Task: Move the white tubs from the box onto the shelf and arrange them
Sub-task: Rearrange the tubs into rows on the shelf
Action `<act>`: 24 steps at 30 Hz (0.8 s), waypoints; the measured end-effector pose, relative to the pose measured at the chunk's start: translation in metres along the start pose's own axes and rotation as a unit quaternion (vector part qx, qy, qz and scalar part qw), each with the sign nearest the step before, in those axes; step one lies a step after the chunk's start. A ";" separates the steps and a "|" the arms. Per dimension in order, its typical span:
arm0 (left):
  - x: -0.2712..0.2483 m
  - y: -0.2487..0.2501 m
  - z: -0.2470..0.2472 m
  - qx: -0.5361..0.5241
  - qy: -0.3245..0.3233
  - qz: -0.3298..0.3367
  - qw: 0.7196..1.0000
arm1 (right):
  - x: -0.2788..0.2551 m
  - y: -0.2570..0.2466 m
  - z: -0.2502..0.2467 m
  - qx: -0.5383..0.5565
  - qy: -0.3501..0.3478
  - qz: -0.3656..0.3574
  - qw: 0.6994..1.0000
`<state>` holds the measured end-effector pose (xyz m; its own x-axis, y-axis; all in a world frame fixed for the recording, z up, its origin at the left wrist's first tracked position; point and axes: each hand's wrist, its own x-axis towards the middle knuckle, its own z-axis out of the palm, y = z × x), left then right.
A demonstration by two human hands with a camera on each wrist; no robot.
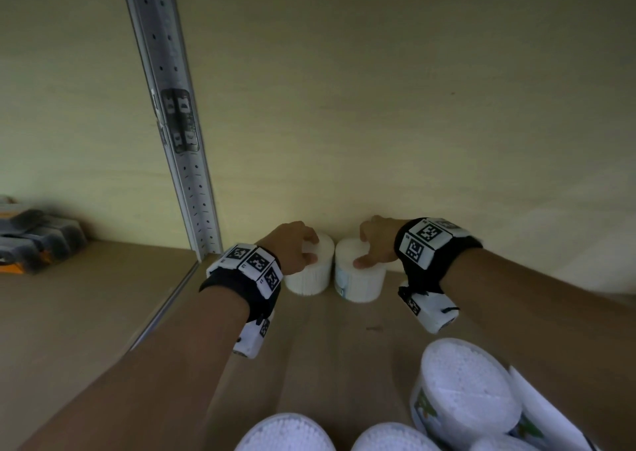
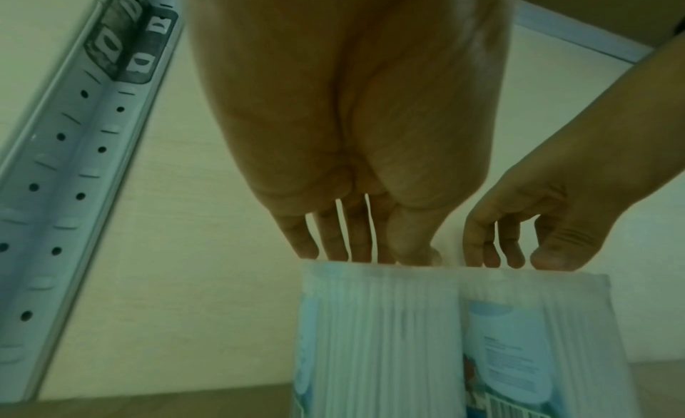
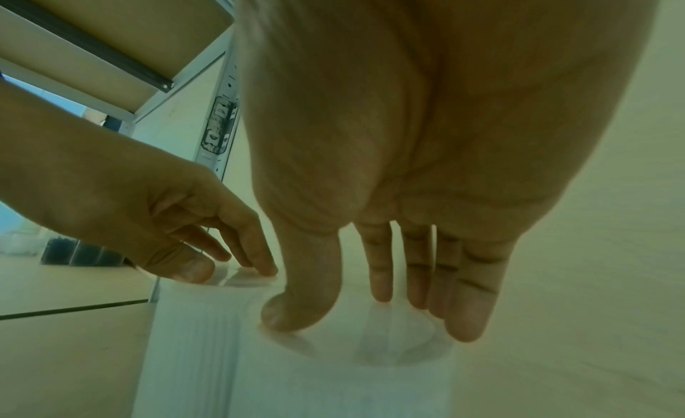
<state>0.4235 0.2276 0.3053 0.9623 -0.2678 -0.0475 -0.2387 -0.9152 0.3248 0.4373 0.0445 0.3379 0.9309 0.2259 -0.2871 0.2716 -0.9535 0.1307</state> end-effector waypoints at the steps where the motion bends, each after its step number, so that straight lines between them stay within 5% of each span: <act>1: 0.000 0.000 0.000 0.002 -0.001 0.001 1.000 | 0.000 0.000 0.000 0.002 -0.001 -0.004 1.000; 8: 0.000 0.001 -0.001 0.003 0.001 -0.001 1.000 | 0.000 0.005 -0.005 0.027 -0.021 -0.052 0.998; 14: -0.001 0.002 -0.001 0.004 -0.003 -0.003 1.000 | -0.001 0.002 -0.005 0.064 0.035 -0.036 0.997; 24: -0.002 0.004 -0.002 0.008 -0.008 -0.004 1.000 | 0.002 0.000 -0.002 0.029 -0.007 -0.017 0.999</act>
<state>0.4214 0.2254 0.3083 0.9618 -0.2659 -0.0645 -0.2340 -0.9216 0.3097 0.4402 0.0451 0.3394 0.9175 0.2566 -0.3039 0.2886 -0.9553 0.0647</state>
